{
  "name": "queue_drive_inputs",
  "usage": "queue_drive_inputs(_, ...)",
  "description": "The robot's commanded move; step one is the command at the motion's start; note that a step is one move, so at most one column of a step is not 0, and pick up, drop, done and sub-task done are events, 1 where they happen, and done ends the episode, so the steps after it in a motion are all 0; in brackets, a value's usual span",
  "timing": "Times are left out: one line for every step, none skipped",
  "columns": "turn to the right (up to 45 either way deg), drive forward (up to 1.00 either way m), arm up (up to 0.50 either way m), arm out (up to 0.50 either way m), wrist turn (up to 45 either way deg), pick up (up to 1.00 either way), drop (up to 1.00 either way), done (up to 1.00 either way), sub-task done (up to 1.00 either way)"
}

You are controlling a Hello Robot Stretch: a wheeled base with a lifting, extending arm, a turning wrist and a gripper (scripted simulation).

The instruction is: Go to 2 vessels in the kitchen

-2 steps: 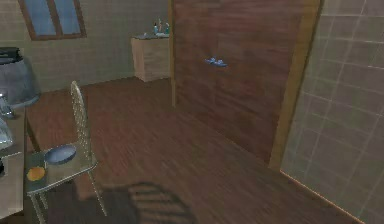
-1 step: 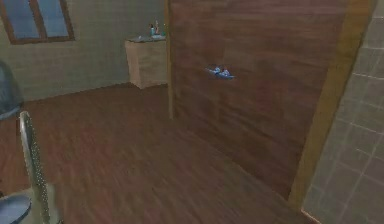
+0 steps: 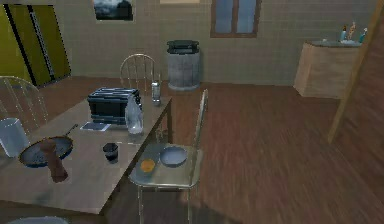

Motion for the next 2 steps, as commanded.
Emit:
queue_drive_inputs(-15.0, 0.0, 0.0, 0.0, 0.0, 0.0, 0.0, 0.0, 0.0)
queue_drive_inputs(0.0, 0.0, 0.0, 0.0, 0.0, 0.0, 0.0, 1.0, 0.0)
